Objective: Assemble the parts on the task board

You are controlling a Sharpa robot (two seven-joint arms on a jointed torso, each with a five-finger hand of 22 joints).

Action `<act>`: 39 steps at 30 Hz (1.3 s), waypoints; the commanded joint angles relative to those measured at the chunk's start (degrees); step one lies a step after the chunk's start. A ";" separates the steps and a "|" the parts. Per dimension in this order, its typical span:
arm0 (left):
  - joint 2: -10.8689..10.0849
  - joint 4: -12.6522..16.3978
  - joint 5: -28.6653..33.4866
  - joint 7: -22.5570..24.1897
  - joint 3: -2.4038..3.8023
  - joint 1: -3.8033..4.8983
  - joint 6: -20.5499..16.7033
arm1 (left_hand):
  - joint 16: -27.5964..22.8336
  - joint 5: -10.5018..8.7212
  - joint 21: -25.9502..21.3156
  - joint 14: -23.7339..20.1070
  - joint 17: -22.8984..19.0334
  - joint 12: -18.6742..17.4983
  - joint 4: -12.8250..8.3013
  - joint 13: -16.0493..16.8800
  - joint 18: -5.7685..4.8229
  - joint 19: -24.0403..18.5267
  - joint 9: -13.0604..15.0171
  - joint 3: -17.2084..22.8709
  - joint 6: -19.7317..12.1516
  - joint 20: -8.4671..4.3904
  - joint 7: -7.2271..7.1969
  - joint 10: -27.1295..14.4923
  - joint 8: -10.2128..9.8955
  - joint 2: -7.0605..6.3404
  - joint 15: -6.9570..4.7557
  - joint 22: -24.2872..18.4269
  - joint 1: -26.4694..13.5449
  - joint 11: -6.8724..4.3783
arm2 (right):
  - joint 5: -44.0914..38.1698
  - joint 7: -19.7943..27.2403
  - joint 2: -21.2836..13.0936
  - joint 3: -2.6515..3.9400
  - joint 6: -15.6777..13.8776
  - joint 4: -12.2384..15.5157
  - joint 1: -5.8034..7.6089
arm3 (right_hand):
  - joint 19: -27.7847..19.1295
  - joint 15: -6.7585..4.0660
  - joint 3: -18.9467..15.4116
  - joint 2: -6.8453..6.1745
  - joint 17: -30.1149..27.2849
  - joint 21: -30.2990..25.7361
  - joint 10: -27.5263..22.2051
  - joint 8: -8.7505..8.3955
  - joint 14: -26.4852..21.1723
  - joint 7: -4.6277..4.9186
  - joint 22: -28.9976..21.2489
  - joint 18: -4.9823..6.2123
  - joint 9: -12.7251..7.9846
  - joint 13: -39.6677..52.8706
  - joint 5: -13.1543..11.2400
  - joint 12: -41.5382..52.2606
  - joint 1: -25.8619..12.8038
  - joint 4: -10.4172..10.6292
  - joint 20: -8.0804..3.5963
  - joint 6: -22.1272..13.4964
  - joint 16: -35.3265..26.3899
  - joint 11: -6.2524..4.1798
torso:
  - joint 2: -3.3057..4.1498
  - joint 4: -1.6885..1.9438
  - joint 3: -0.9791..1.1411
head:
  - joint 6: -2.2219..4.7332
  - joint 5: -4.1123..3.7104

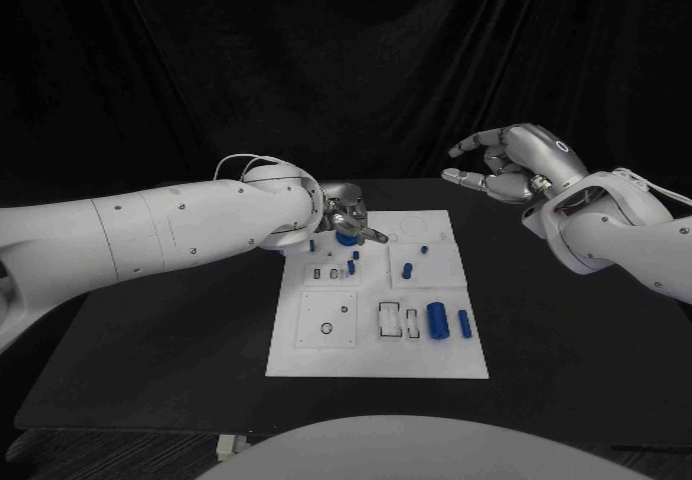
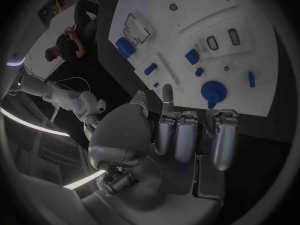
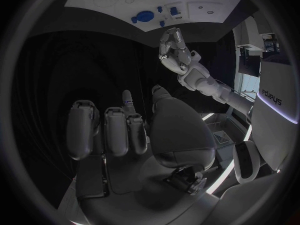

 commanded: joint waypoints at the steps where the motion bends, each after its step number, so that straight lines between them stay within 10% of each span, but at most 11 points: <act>1: 0.41 -0.21 -0.39 -6.69 0.06 0.10 3.71 | 0.15 0.40 0.20 6.02 15.06 0.20 -0.05 15.07 -0.39 1.70 4.31 -0.33 -1.14 -0.37 -0.22 5.97 1.90 0.60 -0.37 10.64 -0.16 -0.32 | 0.06 -1.30 -0.16 0.05 1.28 -0.09 -0.25 | 1.69 0.35 -0.20 0.08 1.17 -0.27 5.90 0.31 3.62 -0.06 10.97 -0.05 -0.08 15.08 0.18 0.20 0.48 -0.18 0.52 0.29 -0.07 0.46 | 0.04 -0.30 0.21 | 0.01 0.34; 13: 1.54 -2.09 -0.39 -12.00 0.05 -0.08 6.24 | 0.15 1.85 0.06 6.02 15.06 0.20 -0.82 15.07 -0.38 1.81 10.90 0.45 -1.85 -0.85 -0.85 5.97 3.41 1.65 -0.89 10.67 0.69 -0.89 | 0.06 -2.55 -0.18 0.05 3.32 -0.35 -0.73 | 1.55 0.42 -0.29 0.29 0.92 -0.69 5.90 0.22 3.57 0.00 10.84 0.04 -0.28 15.08 1.00 0.20 0.79 -0.15 0.59 0.27 -0.18 0.54 | -0.33 -0.32 0.17 | 0.01 0.74; 18: 2.15 -3.03 -0.39 -12.20 0.04 -0.39 6.93 | 0.15 2.83 -0.13 6.02 15.06 0.20 -0.99 15.07 -0.31 1.63 10.82 0.95 0.03 -1.15 -1.19 5.97 0.96 1.97 -1.19 10.47 0.81 -1.21 | 0.06 -2.91 0.00 0.05 4.11 -0.47 -0.86 | 1.54 0.44 -0.29 0.41 0.85 -0.71 5.90 0.19 3.55 0.01 10.84 0.05 -0.33 15.08 1.19 0.20 0.88 -0.14 0.61 0.26 -0.21 0.56 | -0.45 -0.24 0.11 | 0.01 0.61; 28: 2.84 -4.31 -0.39 -12.32 0.03 -1.51 7.40 | 0.15 2.81 -0.43 6.02 15.06 0.20 -1.21 15.07 -0.28 1.60 6.19 1.65 4.22 -0.94 -0.47 5.97 -10.84 1.80 -0.85 10.45 0.30 -0.70 | 0.06 -3.29 0.18 0.05 4.99 -0.60 -1.05 | 1.51 0.47 -0.28 0.53 0.83 -0.81 5.90 0.17 3.55 0.03 10.81 0.07 -0.41 15.08 1.49 0.20 1.09 -0.18 0.64 0.27 -0.21 0.60 | -0.68 -0.40 0.04 | 0.01 1.01; 39: 3.29 -5.56 -0.39 -12.76 0.03 -2.37 7.86 | 0.15 2.93 -0.45 6.02 15.06 0.20 -1.40 15.07 -0.28 1.65 5.71 1.86 5.35 -0.87 -0.53 5.97 -12.02 1.83 -0.81 10.50 0.37 -0.70 | 0.06 -3.51 0.28 0.05 5.59 -0.75 -1.18 | 1.48 0.49 -0.28 0.58 0.75 -0.91 5.90 0.15 3.53 0.04 10.78 0.09 -0.45 15.08 1.62 0.20 1.21 -0.21 0.66 0.28 -0.24 0.63 | -0.91 -0.51 0.00 | 0.01 1.03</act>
